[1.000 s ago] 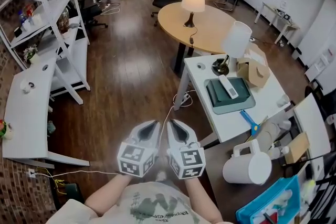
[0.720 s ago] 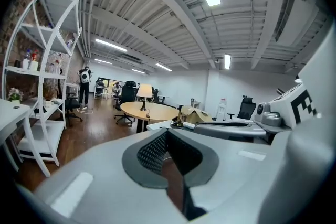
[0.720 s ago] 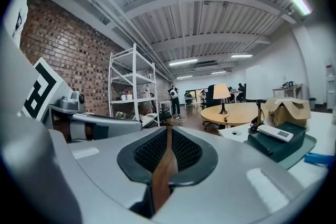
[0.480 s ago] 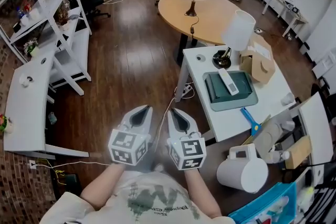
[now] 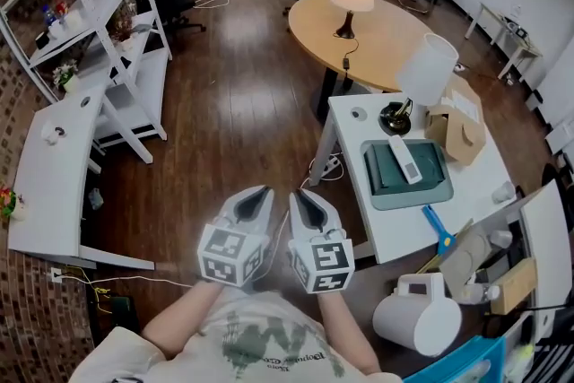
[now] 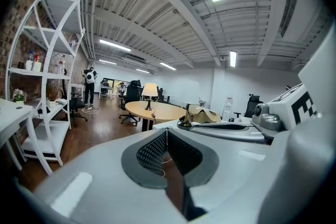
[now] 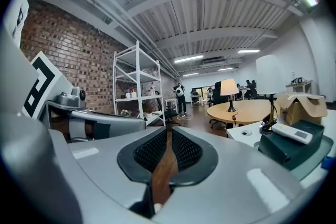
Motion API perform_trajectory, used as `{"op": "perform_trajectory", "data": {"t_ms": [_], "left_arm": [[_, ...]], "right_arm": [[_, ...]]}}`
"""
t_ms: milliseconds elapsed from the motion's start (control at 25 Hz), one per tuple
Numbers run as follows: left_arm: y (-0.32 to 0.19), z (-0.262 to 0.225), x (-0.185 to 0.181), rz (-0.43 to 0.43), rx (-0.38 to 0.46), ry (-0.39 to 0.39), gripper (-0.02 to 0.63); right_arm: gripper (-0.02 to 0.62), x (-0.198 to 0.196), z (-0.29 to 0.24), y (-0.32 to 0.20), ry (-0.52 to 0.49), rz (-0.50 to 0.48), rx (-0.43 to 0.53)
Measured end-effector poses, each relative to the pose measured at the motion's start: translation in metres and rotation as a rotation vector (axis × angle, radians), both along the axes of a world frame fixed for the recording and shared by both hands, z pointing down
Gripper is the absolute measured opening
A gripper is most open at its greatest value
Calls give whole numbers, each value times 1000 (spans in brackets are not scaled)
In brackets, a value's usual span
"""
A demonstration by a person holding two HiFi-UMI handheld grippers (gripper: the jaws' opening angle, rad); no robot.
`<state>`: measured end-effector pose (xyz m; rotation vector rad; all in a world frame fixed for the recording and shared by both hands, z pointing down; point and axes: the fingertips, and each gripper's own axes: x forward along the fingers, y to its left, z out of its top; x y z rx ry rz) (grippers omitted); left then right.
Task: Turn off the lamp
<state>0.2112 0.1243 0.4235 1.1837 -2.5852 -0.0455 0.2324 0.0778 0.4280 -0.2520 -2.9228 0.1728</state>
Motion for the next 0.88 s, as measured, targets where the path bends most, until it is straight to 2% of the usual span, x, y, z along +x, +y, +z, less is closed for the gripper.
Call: {"op": "perform_trajectory", "data": {"t_ms": [360,560,880], "left_arm": [[-15,14,-73,18,36,32,0],[-16,19,-134,30,42,55,0],[-9,19,-247,98,57,103,0]], "right_arm": [[28,-75,6,-9,8,10,27],[28,-133,10,-11,29,37,29],[31,-238,13,-10,75,137,19]]}}
